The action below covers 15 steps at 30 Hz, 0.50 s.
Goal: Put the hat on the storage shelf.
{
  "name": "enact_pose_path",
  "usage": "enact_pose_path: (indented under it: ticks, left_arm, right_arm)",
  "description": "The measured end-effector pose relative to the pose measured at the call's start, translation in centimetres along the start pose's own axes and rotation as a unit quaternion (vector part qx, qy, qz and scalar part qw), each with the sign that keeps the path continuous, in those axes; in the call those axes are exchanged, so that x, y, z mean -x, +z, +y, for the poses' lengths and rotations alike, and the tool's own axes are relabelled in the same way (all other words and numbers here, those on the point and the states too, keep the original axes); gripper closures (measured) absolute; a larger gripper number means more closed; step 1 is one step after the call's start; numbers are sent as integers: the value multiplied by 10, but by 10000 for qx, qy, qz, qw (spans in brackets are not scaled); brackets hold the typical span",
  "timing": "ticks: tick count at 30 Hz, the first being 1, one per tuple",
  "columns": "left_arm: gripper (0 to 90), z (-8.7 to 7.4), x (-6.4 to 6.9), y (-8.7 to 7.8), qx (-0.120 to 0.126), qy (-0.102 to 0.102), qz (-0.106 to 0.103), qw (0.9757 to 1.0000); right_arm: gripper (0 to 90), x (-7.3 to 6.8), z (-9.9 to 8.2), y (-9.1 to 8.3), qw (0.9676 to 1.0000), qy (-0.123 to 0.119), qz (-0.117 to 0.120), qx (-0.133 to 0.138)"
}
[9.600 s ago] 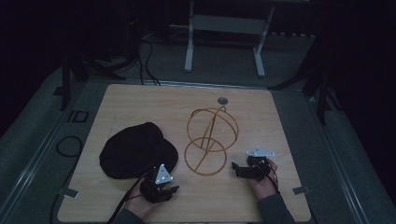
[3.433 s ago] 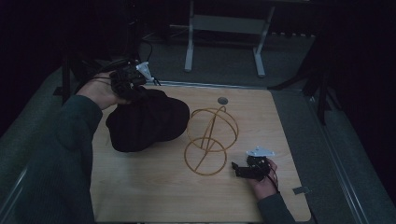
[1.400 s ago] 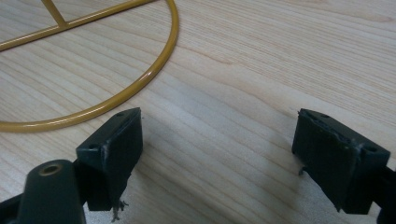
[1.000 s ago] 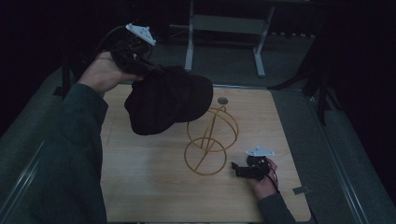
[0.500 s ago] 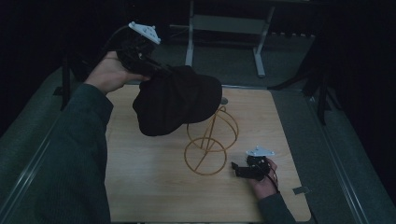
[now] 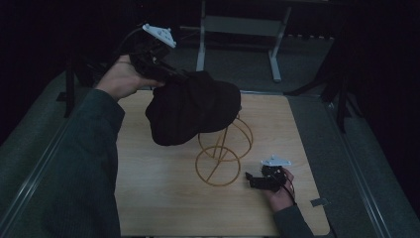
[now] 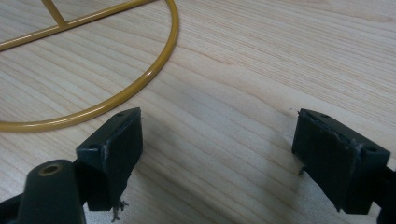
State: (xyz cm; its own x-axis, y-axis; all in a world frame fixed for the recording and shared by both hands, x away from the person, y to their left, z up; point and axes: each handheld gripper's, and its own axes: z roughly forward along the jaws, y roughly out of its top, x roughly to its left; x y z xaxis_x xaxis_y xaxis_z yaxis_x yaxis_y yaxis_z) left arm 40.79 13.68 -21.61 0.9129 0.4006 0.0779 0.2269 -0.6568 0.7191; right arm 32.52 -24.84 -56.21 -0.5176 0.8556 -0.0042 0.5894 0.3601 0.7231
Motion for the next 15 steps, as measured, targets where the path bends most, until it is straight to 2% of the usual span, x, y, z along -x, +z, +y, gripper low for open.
enact_pose_path:
  ticks: [6, 15]
  left_arm:
    - [866, 7, 6, 9, -152, 88, -17, 9998]
    - [866, 17, 14, 21, -213, 188, -75, 9996]
  right_arm:
    - [161, 0, 0, 0, 10000, -1, 0, -1]
    - [161, 0, 0, 0, 10000, -1, 0, 2]
